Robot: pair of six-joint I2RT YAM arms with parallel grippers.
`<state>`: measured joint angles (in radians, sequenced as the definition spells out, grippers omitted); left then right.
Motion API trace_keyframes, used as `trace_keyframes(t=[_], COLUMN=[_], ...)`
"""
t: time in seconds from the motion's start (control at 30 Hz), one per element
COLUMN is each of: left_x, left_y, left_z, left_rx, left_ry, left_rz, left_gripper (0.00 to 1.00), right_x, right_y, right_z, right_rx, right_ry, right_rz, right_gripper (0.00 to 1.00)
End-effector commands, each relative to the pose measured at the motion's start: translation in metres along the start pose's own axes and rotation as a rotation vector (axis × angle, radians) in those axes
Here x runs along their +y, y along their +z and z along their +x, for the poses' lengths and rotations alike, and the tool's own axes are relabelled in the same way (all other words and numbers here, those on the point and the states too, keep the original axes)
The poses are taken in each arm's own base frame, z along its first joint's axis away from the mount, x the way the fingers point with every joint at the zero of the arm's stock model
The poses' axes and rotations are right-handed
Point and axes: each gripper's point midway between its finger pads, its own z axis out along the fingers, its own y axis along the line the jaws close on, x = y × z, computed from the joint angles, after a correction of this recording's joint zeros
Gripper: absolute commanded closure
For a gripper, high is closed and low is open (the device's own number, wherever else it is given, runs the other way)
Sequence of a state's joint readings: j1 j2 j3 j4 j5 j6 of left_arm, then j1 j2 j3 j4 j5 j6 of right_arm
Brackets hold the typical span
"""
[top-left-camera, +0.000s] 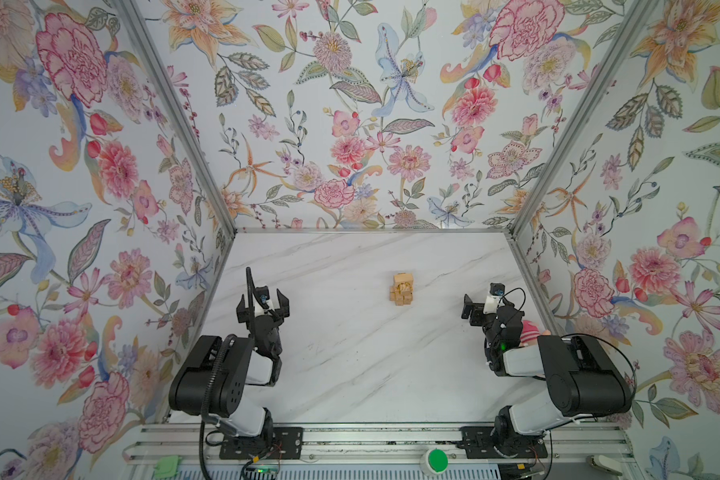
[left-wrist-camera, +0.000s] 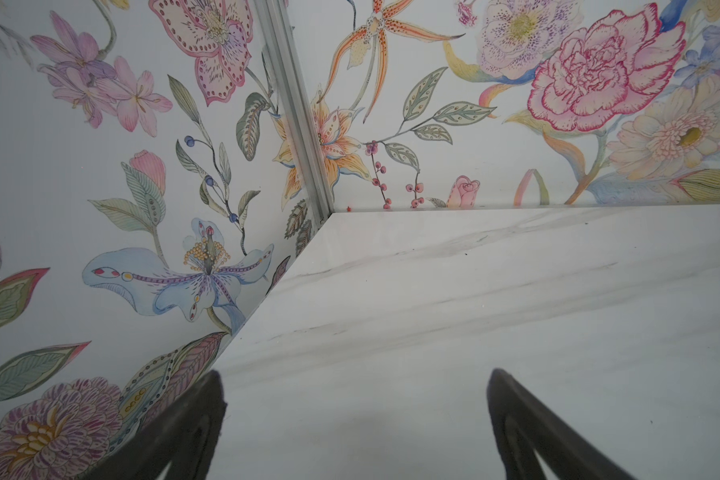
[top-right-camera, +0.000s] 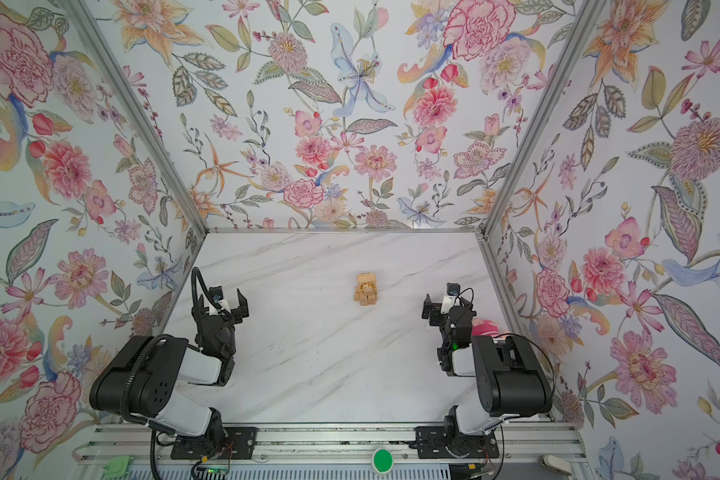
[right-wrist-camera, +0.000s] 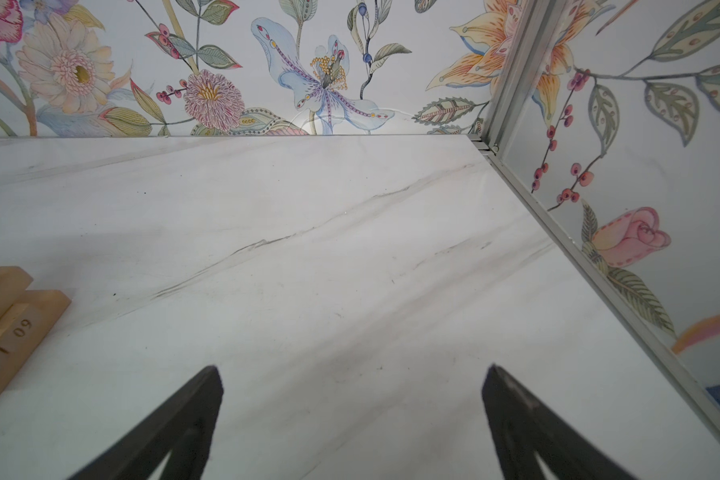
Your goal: Build the wood block tower
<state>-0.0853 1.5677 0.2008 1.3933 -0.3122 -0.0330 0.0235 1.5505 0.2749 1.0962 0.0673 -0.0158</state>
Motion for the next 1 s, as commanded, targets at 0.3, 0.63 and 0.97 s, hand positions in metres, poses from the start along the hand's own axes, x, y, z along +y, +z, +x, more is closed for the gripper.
trace_keyframes(t=[0.3, 0.63, 0.97], left_x=[-0.0187, -0.0186, -0.0189], left_y=[0.0012, 0.0012, 0.0015], left_z=[-0.0054, -0.0052, -0.0054], left_rx=[-0.027, -0.026, -0.027], left_ry=[0.032, 0.033, 0.033], left_rz=[0.103, 0.103, 0.103], left_gripper=[0.01, 0.01, 0.01], right_x=[-0.0001, -0.0006, -0.0006], right_y=[0.0031, 0.0032, 0.003], right_z=[-0.0111, -0.0111, -0.0108], right_rx=[-0.028, -0.028, -0.028], right_ry=[-0.016, -0.015, -0.015], right_rz=[0.012, 0.014, 0.014], right_gripper=[0.01, 0.01, 0.01])
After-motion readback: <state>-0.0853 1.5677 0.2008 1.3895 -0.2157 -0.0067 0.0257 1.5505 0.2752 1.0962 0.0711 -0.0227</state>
